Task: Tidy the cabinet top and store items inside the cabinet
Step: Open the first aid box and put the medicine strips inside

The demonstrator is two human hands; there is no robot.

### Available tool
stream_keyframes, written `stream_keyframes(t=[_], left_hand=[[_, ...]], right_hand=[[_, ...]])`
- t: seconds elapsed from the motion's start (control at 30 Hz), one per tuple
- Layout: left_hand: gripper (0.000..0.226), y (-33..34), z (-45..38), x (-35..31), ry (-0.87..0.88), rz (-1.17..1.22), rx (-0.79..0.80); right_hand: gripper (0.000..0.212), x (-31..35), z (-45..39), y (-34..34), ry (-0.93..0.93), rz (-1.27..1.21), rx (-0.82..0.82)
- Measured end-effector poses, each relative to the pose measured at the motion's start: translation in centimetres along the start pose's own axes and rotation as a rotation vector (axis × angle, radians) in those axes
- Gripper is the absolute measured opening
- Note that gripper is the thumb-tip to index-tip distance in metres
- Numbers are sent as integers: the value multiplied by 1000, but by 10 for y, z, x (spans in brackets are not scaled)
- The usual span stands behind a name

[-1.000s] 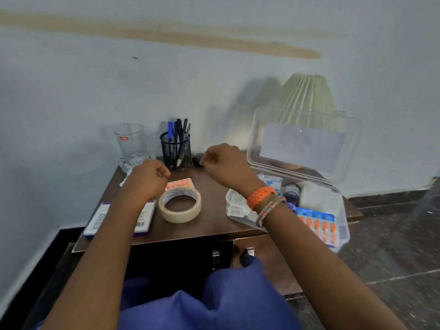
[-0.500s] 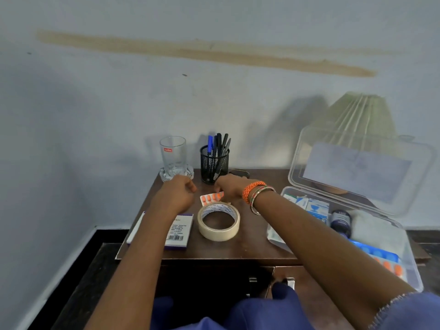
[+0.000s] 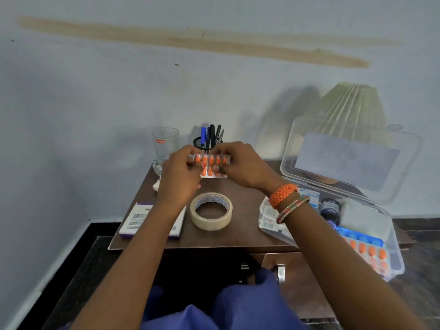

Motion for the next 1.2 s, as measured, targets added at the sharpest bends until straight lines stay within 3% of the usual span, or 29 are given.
stream_keyframes(t=[0.13, 0.33, 0.43, 0.5, 0.57, 0.7, 0.8, 0.97, 1.2], left_hand=[[10, 30, 19, -8, -175, 330, 95], [8, 109, 65, -39, -287, 582, 347], [6, 135, 79, -44, -363, 704, 329], [9, 151, 86, -45, -393, 726, 336], [8, 169, 93, -48, -383, 668, 409], [11, 198, 98, -71, 17, 90, 557], [4, 209, 96, -78, 166, -129, 521], [12, 214, 91, -80, 219, -280, 457], [16, 210, 96, -89, 328, -448, 392]], right_hand=[[41, -16, 50, -49, 136, -367, -318], [27, -72, 131, -70, 474, -971, -825], [16, -82, 161, -82, 487, -957, -912], [10, -84, 176, -91, 464, -887, -873], [21, -89, 188, -100, 445, -788, -795], [33, -112, 213, -123, 531, -530, -691], [28, -131, 228, -145, 649, -258, -615], [12, -142, 219, -136, 649, -74, -295], [11, -158, 217, -123, 664, 73, -191]])
Point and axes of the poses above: each hand's wrist, its own z-axis away from the middle knuckle, its own y-axis out of the palm, x = y × z, the point moved 10 cm from there along -z, towards the middle knuckle, and after that the axes turned 1 degree about z, right-handed, at the moved point
